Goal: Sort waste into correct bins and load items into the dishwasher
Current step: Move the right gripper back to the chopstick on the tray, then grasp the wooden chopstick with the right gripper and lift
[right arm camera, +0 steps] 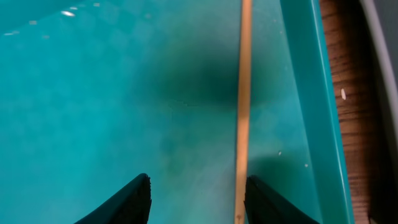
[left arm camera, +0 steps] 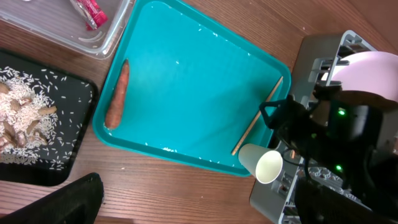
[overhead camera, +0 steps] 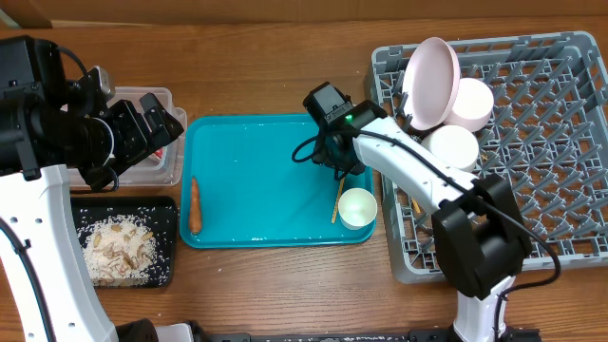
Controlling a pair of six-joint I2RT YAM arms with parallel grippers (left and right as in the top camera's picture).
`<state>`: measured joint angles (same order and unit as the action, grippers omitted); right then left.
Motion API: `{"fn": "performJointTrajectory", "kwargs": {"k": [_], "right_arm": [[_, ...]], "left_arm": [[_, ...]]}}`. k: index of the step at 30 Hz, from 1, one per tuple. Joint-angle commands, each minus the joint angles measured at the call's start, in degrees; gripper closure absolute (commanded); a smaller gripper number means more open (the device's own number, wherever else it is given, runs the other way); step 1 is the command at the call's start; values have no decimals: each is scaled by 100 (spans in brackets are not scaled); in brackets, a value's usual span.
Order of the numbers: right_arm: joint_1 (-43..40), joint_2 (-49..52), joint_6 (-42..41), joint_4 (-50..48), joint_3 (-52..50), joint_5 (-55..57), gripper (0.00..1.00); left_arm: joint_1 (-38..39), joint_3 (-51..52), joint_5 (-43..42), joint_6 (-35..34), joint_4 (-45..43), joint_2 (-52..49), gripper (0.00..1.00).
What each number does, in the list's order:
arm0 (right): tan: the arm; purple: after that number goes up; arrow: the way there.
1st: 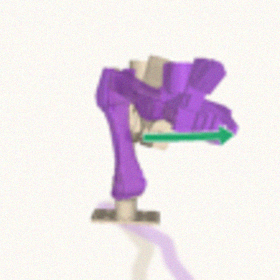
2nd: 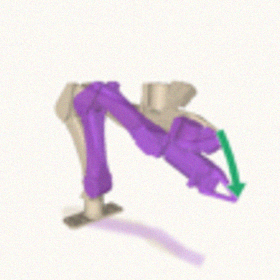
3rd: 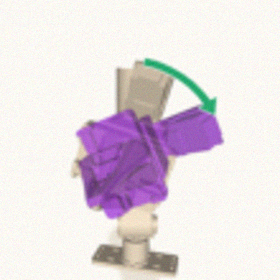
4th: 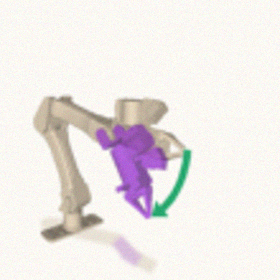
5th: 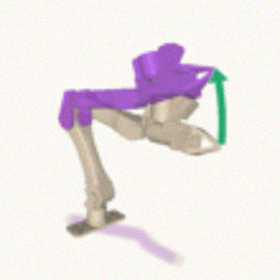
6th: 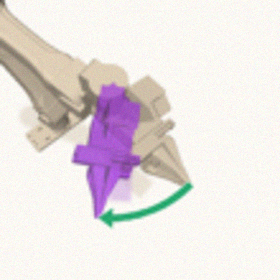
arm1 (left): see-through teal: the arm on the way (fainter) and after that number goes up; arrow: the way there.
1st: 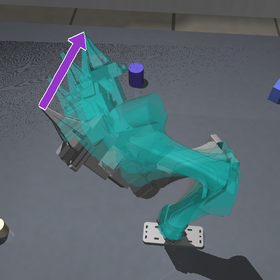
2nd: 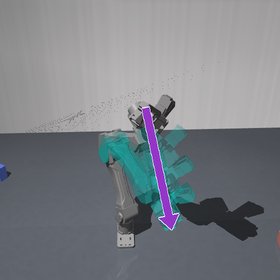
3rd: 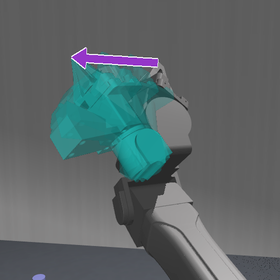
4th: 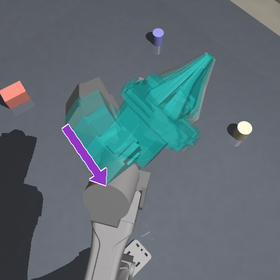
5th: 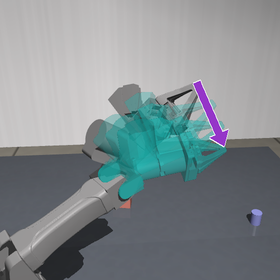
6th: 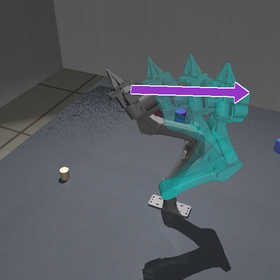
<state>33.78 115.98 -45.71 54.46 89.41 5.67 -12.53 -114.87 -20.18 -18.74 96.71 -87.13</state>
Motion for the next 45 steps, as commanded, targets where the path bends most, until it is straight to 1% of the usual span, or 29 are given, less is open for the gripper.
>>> {"fn": "performJointTrajectory", "kwargs": {"k": [1,4,12,16,30,34,45], "right_arm": [[-33,179,-247,0,-22,258,49],[-101,299,-407,48,-22,245,49],[-170,417,-404,44,-22,219,50],[-170,426,-404,35,-22,179,53],[-127,457,-404,131,-26,179,55],[-127,459,-404,125,-33,177,58],[-122,459,-382,-352,-422,92,59]], "left_arm": [[-20,-35,-20,-13,9,2,0],[-20,-35,-17,-13,9,2,0],[-20,-35,-17,-11,9,2,0],[-20,-35,-20,-11,9,2,0],[-20,-35,-17,-11,9,2,0],[-20,-35,-20,-11,9,2,0],[-20,-35,-20,-13,9,2,0]]}}
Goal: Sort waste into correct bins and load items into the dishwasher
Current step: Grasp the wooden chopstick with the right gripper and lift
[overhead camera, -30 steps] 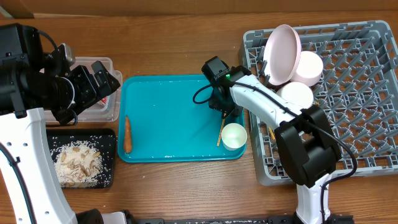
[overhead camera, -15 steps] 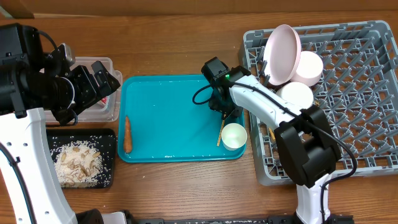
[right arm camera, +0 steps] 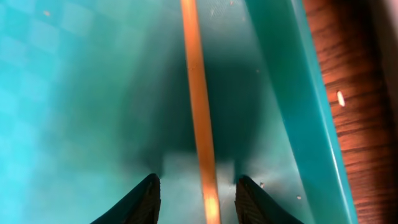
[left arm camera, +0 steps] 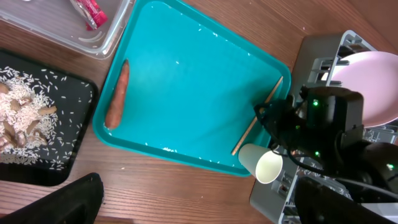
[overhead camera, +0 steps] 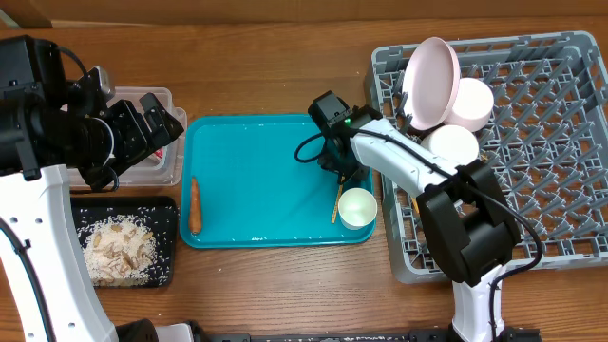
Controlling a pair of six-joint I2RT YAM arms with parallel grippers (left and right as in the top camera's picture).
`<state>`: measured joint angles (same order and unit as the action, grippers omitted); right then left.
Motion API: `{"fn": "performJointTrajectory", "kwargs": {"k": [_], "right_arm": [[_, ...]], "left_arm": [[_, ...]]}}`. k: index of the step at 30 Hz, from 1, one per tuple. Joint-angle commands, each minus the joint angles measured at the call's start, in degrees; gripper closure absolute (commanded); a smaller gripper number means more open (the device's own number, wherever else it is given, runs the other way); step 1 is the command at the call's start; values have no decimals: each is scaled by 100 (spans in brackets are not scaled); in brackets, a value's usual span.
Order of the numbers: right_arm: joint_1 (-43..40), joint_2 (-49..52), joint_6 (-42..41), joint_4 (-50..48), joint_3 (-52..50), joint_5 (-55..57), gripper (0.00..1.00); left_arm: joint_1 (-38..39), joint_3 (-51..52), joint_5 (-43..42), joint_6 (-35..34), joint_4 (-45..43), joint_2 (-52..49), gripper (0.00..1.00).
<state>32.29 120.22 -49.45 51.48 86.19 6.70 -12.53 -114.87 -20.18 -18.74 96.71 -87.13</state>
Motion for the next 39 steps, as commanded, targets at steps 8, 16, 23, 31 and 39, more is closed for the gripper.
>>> {"fn": "performJointTrajectory", "kwargs": {"k": [8,16,23,31,39], "right_arm": [[26,35,-9,-111,-114,-9,76],[37,35,-9,-114,-114,142,81],[59,35,-7,-92,-114,232,89],[59,22,-4,-79,-66,55,96],[42,-166,761,431,970,-210,96]], "left_arm": [[-20,-35,-17,-13,9,2,0],[-20,-35,-20,-13,9,2,0],[-20,-35,-20,-13,9,2,0],[-20,-35,-20,-13,9,2,0],[-20,-35,-20,-13,9,2,0]]}}
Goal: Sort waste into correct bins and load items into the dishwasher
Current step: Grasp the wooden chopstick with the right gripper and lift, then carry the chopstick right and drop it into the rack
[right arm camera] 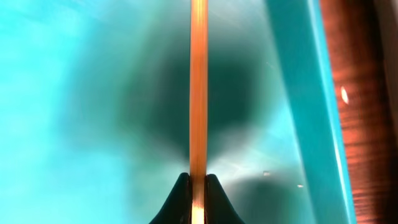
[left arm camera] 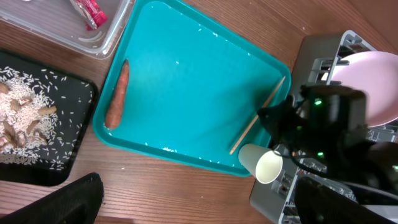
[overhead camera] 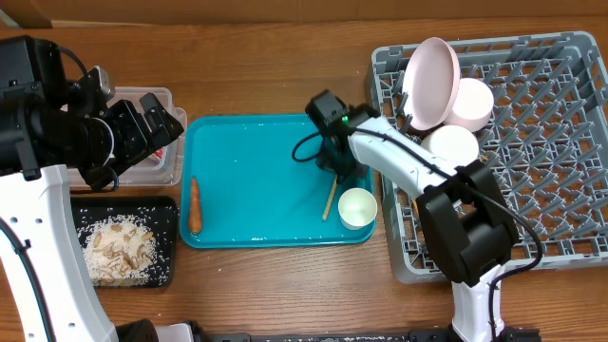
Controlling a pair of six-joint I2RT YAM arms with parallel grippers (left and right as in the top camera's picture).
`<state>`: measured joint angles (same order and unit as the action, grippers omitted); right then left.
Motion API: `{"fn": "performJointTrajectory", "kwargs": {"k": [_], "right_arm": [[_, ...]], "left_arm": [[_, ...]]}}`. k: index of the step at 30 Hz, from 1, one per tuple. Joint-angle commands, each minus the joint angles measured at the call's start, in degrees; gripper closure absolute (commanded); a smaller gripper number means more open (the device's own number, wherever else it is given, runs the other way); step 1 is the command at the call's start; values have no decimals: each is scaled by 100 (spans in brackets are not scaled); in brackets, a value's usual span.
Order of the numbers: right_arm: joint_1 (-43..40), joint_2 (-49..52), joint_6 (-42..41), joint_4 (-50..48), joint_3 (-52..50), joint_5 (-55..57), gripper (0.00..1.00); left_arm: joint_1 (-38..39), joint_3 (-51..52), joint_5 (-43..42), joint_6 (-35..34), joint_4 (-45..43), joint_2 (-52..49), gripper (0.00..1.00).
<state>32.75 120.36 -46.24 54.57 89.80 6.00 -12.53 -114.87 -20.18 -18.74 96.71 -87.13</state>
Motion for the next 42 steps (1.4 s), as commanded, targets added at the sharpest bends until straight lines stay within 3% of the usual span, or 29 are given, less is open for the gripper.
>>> {"fn": "performJointTrajectory", "kwargs": {"k": [1,11,18,24,33,42], "right_arm": [[-4,-210,476,212,743,-140,96],[-240,-601,1908,1495,2234,-225,96],[-745,-938,3438,2286,2422,44,96],[-1250,-933,3722,2798,2299,940,96],[-1749,-922,3842,2507,1816,933,96],[-1735,-922,4371,2262,1528,380,96]], "left_arm": [[-20,-35,-20,-11,9,2,0],[-20,-35,-17,-13,9,2,0],[-20,-35,-20,-13,9,2,0],[-20,-35,-17,-11,9,2,0],[-20,-35,-17,-13,9,2,0],[-20,-35,-17,-13,9,2,0]]}}
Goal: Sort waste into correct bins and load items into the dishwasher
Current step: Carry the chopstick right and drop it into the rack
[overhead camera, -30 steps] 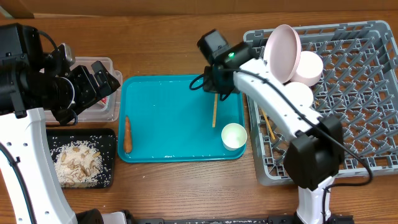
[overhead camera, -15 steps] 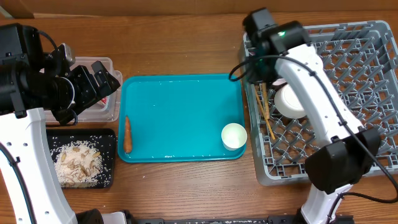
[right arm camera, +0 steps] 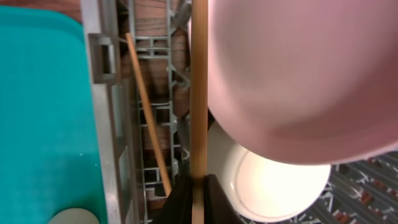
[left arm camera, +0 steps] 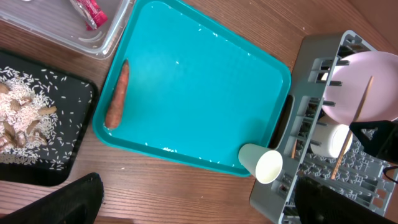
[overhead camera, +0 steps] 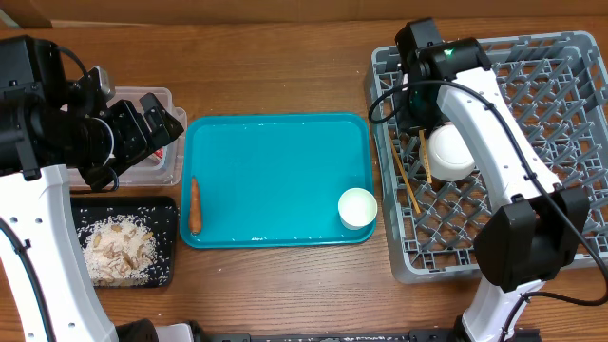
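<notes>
My right gripper (right arm camera: 199,184) is shut on a wooden chopstick (right arm camera: 199,93) and holds it over the left part of the grey dish rack (overhead camera: 541,199), beside a pink bowl (right arm camera: 298,74) and a white bowl (right arm camera: 273,186). A second chopstick (right arm camera: 148,118) lies in the rack below. On the teal tray (overhead camera: 275,161) remain a carrot (overhead camera: 195,205) and a white paper cup (overhead camera: 358,207). My left gripper (left arm camera: 199,211) is open over the table's left side, with nothing between its fingers.
A clear bin (overhead camera: 152,161) with a pink wrapper stands left of the tray. A black tray (overhead camera: 169,237) of rice and scraps sits in front of it. The rack's tines and bowls crowd the space round the chopstick.
My right gripper, shut on the chopstick down on the tray, has moved up and right and now holds it over the rack. No chopstick is left on the tray. The left arm has not moved.
My right gripper hung open over the chopstick at the tray's right edge. Then it stood lower with its fingers either side of the stick. Then it was shut on it, the stick slightly turned. Now the stick is over the rack.
</notes>
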Controlling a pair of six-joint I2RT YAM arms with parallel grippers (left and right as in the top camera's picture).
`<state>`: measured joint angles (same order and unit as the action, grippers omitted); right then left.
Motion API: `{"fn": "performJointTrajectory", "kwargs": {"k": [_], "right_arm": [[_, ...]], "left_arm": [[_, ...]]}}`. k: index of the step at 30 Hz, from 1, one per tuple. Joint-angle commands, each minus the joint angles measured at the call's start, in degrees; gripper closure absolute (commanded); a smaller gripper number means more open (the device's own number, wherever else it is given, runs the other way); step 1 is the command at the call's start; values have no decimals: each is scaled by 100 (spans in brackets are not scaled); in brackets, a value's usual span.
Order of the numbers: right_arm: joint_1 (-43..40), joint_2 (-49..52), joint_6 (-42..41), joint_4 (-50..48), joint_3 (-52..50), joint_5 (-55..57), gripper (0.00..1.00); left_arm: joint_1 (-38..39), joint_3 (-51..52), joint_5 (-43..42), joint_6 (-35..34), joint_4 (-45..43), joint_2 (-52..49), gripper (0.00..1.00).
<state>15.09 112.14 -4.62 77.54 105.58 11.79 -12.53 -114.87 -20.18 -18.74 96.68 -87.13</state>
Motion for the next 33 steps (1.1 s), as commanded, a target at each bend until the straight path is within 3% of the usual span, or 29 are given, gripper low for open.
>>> {"fn": "performJointTrajectory", "kwargs": {"k": [1,6,8,11,22,33], "right_arm": [[31,-101,210,-35,-79,-201,96],[31,-101,208,-76,-280,-201,94],[31,-98,205,-74,-319,-203,71],[31,-98,199,-70,-321,-203,62],[20,-411,-125,240,-83,-201,63],[-374,-1626,-647,704,570,-201,62]], "left_arm": [[-20,-35,-17,-13,11,2,0],[-20,-35,-17,-13,11,2,0],[-20,-35,-20,-13,11,2,0],[-20,-35,-17,-11,11,2,0],[-20,-35,-17,-11,11,2,0],[-20,-35,-20,-11,11,2,0]]}}
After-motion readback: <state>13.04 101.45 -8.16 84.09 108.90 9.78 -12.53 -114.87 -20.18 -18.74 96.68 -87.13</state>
